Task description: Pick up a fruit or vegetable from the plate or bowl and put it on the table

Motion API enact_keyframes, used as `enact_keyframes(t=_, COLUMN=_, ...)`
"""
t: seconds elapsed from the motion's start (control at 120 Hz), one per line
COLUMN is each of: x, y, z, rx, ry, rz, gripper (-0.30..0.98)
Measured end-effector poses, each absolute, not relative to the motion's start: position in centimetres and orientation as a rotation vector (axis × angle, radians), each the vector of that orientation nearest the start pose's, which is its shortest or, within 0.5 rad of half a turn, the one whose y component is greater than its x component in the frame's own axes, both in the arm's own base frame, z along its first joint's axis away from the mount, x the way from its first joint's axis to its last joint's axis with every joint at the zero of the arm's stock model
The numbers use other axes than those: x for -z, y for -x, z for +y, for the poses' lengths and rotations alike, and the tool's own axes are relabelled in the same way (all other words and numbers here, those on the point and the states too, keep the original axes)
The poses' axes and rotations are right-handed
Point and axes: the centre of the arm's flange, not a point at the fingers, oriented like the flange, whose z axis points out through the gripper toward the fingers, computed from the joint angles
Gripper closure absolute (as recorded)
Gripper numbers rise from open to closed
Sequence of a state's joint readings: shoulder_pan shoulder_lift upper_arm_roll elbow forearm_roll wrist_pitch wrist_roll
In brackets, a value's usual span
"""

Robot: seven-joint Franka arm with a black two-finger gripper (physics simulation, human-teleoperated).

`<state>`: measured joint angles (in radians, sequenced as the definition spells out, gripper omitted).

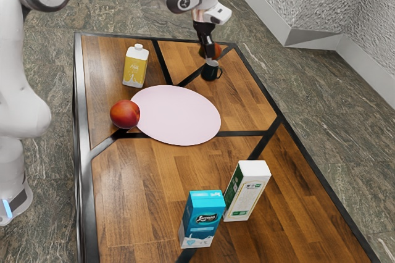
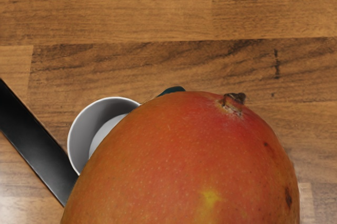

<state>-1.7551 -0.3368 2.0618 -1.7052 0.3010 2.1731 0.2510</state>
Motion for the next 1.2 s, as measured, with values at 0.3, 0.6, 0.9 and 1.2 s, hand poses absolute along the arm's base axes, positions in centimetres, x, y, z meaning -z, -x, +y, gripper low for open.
enact_keyframes(t=0.3, x=-49.3, y=-60.9, z=28.4, rx=0.463, ry=3.035, rz=0.066, gripper=0.37)
enact_keyframes(t=0.6, x=-49.6, y=-64.7, z=22.7, rx=0.509, ry=3.034, rz=0.262, gripper=0.37)
enact_keyframes(t=0.9, x=-47.1, y=-65.3, z=18.9, rx=0.445, ry=3.056, rz=0.371, gripper=0.38)
enact_keyframes(t=1.2, x=-47.1, y=-65.3, z=18.3, rx=0.439, ry=3.061, rz=0.39, gripper=0.05)
